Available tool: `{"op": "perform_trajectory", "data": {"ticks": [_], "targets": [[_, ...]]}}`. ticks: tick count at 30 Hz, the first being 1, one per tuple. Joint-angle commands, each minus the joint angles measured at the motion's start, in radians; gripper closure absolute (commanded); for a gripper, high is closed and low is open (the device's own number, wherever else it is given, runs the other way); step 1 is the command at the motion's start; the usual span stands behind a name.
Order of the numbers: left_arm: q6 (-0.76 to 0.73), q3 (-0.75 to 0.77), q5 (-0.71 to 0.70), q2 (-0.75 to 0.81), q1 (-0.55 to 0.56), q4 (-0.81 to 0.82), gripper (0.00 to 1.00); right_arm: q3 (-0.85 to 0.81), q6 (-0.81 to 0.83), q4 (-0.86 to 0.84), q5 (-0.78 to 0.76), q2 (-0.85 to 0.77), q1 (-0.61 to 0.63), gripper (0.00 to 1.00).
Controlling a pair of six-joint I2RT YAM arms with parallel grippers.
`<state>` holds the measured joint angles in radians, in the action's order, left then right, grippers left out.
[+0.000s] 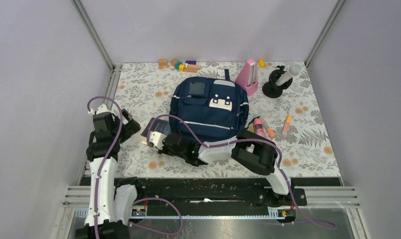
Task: Pack the student bag
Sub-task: Pick up the book from the center of the board.
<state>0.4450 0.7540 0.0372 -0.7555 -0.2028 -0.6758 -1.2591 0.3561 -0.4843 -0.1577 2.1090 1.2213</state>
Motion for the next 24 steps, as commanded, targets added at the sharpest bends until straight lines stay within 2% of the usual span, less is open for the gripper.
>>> {"op": "perform_trajectory", "data": {"ticks": [1,10,12,16,24], "targets": [[0.090,-0.062,-0.007,0.046,-0.004,0.016,0.01,-0.031,-0.063,-0.046,-0.229,-0.075,-0.024,1.00],[0.267,-0.193,-0.003,0.104,-0.009,0.066,0.01,-0.028,-0.179,-0.063,-0.275,-0.092,-0.059,1.00],[0.320,-0.254,0.051,0.098,-0.015,0.128,0.01,-0.020,-0.188,-0.074,-0.272,-0.096,-0.061,1.00],[0.429,-0.377,0.184,0.106,-0.020,0.359,0.01,0.000,-0.201,-0.092,-0.263,-0.110,-0.063,1.00],[0.494,-0.464,0.253,0.132,-0.018,0.584,0.01,0.007,-0.209,-0.094,-0.252,-0.115,-0.063,1.00]]}}
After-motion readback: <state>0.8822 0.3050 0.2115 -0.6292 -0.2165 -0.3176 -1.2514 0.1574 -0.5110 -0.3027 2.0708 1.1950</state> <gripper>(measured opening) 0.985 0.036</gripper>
